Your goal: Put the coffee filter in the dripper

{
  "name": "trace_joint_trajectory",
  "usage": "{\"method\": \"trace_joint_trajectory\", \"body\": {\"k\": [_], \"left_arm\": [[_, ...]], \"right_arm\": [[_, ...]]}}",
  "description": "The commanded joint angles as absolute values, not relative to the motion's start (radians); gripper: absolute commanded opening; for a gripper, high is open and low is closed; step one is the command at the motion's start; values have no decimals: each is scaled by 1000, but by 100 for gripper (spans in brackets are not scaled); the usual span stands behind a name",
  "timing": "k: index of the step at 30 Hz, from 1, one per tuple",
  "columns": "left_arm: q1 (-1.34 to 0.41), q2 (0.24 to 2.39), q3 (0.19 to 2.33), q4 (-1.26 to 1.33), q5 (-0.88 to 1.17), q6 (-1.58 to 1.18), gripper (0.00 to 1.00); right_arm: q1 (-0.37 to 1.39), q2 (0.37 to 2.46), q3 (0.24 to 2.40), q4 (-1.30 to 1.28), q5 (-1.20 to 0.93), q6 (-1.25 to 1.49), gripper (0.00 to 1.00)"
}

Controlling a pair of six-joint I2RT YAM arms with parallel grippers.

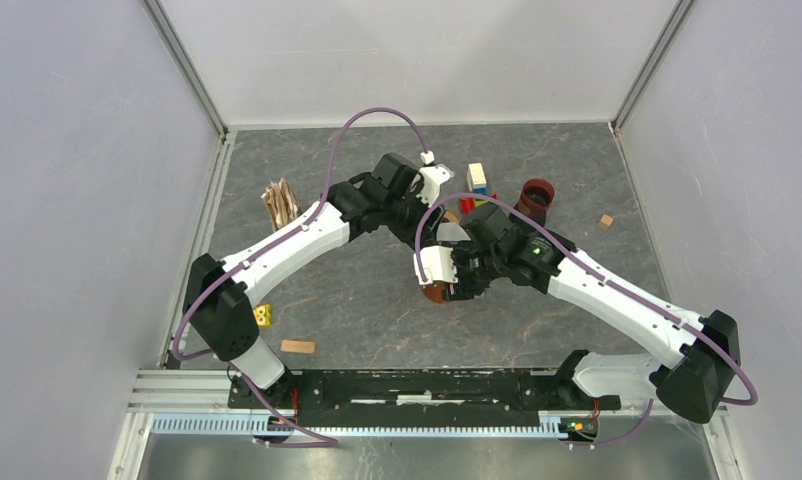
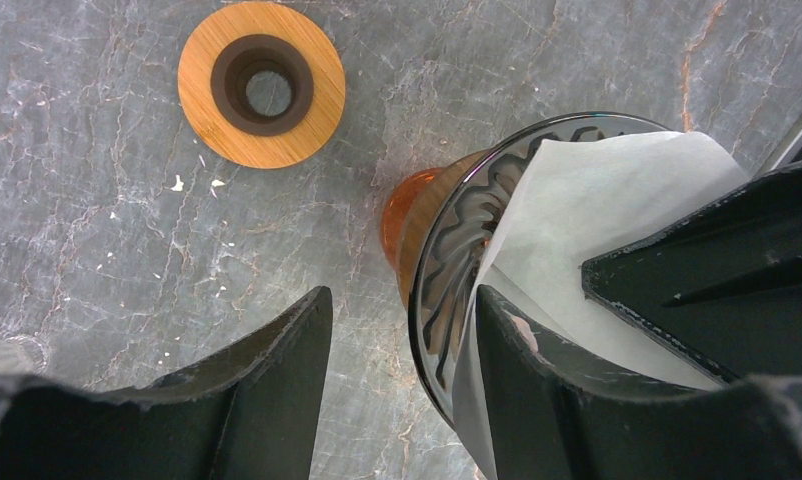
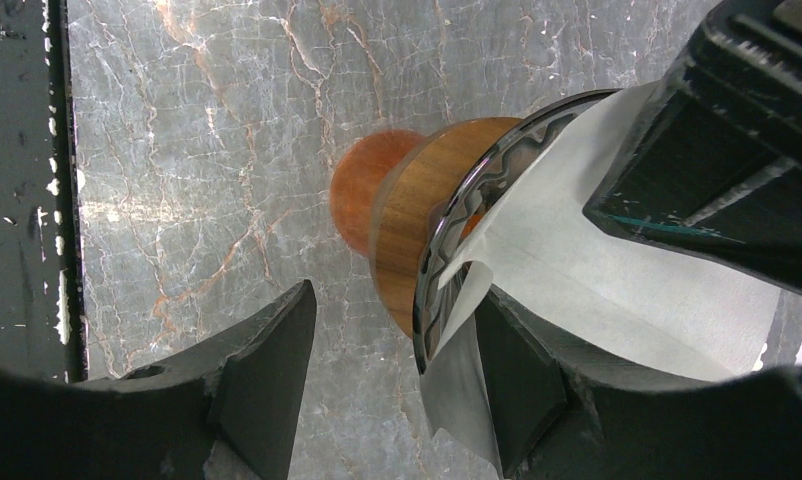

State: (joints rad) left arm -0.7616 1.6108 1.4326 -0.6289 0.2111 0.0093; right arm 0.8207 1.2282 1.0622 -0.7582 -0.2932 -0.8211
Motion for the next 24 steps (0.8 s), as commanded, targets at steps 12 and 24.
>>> {"method": "trace_joint_trajectory", "body": {"k": [12,24], "left_arm": [[-772,1615,1447,-613,209,74,63],[-771,1600,1474,-614,203,87,66]], "right_arm": [[827,1220,1067,-718,-282,-831,66],[827,1201,1135,-740,-300,-815,70]]}}
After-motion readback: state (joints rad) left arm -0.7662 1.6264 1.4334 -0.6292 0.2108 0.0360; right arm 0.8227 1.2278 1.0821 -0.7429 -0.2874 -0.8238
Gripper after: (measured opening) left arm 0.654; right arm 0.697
